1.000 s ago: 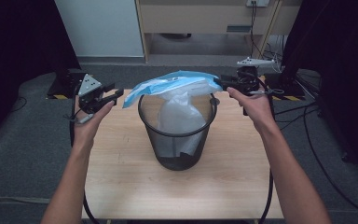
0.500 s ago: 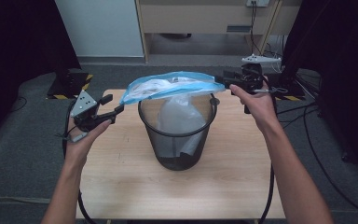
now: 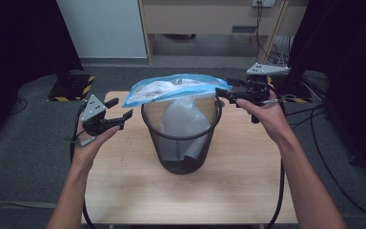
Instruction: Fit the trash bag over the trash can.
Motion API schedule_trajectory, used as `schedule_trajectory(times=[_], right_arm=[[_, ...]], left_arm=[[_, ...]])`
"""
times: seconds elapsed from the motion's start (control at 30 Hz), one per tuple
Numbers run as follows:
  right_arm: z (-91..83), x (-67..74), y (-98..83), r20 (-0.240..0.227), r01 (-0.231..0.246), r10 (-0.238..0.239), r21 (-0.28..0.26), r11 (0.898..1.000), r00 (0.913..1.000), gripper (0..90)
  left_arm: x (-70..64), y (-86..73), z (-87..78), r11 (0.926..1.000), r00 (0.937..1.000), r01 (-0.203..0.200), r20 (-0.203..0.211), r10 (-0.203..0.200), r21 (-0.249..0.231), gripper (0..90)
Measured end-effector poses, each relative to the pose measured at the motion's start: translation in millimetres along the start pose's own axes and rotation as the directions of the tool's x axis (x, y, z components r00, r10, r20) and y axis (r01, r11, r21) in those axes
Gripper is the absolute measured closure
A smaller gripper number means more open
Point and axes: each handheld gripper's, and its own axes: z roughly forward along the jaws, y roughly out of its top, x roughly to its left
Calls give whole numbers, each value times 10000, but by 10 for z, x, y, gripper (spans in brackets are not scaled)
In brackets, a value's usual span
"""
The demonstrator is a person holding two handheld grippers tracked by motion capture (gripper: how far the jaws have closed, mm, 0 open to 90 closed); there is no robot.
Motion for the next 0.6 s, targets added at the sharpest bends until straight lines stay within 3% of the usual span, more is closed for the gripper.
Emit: schedule_trajectory(times=[0.03,0.17,0.2,0.23,0.3,0.33,0.37,0.4,0.43,0.47,0.6], right_arm=[[38,28,-8,-67,255,-254,77,9996,9997,252],[119,67,-5,-113,554,-551,271,9981,9984,243],[181,82,-3,-85,792,-789,528,9955,9968,308],[181,82,-3,-85,792,-789,528,9955,9968,308],[207,72,-4,175,894,-906,616,9941,9957,440],[205,46,-6,171,836,-847,579,9948,9963,615],[205,46,-6,171,836,-847,579,9948,9963,615],[195,31,-8,142,799,-809,615,9949,9966,739],[195,31,-8,142,799,-809,615,9949,9966,739],[171,29,-10,166,830,-840,513,9952,9963,834],[108,37,-10,-15,830,-831,500,9953,9965,897]], left_arm=[[3,3,24,10000,10000,-23,3,23,36,304],[6,16,109,9999,10000,-69,-7,69,89,347],[2,25,139,9998,9998,-186,27,186,83,383],[2,25,139,9998,9998,-186,27,186,83,410],[-2,38,155,9995,9995,-301,71,300,55,441],[-8,47,160,9993,9993,-361,135,362,-25,533],[-10,54,163,9991,9990,-418,150,419,-43,533],[-38,71,160,9977,9976,-669,182,672,-141,650],[-38,71,160,9977,9976,-669,182,672,-141,687],[-63,88,149,9960,9960,-885,88,886,-121,725],[-97,124,109,9953,9957,-920,63,923,-314,839]])
